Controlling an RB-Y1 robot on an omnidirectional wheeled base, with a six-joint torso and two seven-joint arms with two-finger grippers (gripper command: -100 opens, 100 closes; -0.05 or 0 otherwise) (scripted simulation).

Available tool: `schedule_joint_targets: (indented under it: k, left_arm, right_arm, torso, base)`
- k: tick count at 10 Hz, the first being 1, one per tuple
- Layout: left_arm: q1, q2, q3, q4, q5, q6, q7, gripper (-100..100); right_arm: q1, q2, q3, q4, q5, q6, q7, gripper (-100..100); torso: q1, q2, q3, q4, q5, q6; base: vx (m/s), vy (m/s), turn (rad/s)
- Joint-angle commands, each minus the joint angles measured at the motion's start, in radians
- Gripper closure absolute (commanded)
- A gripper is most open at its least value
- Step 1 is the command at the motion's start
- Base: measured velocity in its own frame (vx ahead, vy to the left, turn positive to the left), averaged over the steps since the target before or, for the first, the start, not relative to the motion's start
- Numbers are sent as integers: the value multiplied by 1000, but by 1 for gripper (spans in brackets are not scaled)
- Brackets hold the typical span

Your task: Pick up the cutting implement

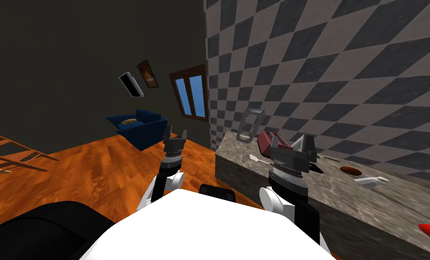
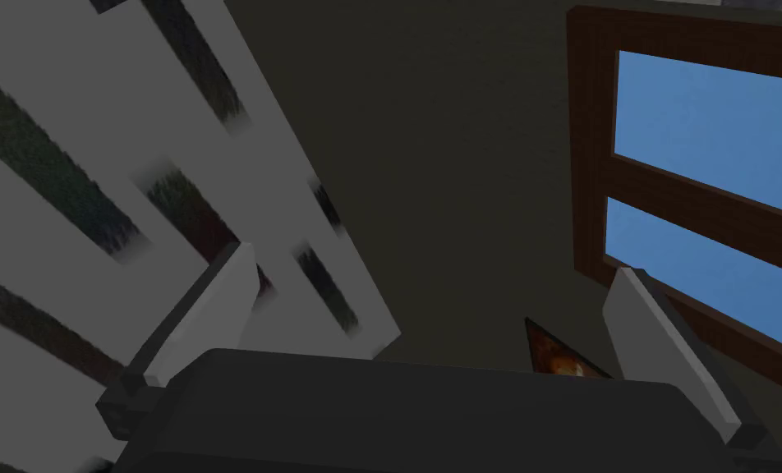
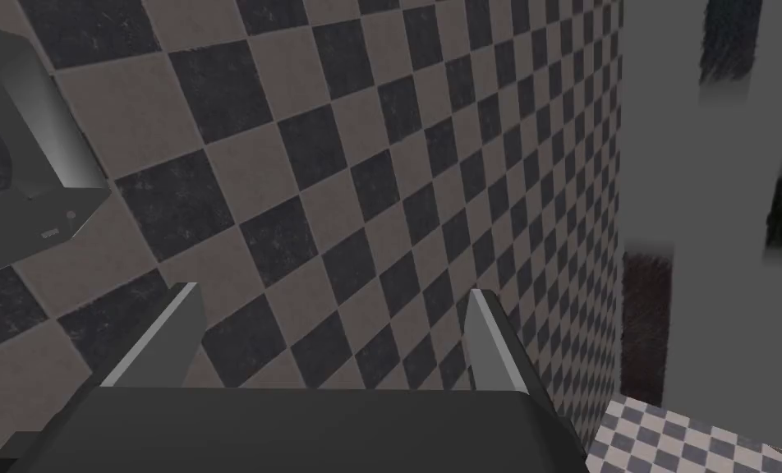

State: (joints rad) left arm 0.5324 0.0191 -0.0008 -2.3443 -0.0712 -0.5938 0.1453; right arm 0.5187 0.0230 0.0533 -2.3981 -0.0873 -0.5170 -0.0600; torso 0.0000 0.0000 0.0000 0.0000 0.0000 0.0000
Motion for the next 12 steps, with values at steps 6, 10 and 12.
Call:
schedule_joint_targets:
  k: [6,10,12]
  left_arm:
    - [0,0,0,0,0,0,0,0]
    - [0,0,0,0,0,0,0,0]
    - [0,0,0,0,0,0,0,0]
  right_arm:
    - [118,-172,-56,26,-15,46,83,-100]
    - [219,-222,-101,47,-26,80,153,-100]
    - [281,-247,-135,63,-35,105,205,-100]
  torso:
    - [5,3,2,1,1,0]
    - [7,6,3,1,1,0]
    - [5,5,3,1,1,0]
  base:
    - [-34,54,104]
    - [-71,91,143]
    - [-71,88,176]
